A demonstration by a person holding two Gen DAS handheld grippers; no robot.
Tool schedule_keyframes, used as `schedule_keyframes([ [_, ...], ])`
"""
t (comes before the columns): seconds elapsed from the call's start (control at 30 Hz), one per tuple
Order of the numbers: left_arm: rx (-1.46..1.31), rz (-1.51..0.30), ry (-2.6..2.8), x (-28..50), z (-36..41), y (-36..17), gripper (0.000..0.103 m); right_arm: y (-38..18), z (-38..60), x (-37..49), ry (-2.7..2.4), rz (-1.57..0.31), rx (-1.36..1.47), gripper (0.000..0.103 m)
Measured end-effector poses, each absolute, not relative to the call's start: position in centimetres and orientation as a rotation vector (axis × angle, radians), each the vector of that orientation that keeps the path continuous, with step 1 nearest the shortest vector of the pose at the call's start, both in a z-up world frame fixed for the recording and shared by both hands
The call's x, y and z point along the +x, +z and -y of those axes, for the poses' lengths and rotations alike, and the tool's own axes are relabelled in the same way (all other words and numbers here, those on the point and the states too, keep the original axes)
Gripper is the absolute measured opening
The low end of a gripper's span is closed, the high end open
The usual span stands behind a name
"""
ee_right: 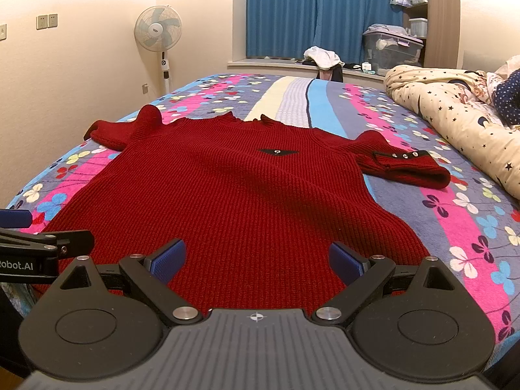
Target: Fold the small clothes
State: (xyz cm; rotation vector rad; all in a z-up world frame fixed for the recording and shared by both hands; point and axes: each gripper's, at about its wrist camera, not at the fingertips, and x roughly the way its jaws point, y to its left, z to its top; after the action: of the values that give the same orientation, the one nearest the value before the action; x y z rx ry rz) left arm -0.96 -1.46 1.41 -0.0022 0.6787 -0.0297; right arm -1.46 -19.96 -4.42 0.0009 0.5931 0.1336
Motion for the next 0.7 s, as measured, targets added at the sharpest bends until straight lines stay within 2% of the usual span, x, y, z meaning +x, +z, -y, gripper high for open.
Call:
schedule_keyframes([
  [0.7, 0.0, -0.68, -0.03, -0.72, 1.11, 0.46, 0.102, -4.47, 19.91, -1.48, 0.126, -0.586, -0.024, 0.095],
])
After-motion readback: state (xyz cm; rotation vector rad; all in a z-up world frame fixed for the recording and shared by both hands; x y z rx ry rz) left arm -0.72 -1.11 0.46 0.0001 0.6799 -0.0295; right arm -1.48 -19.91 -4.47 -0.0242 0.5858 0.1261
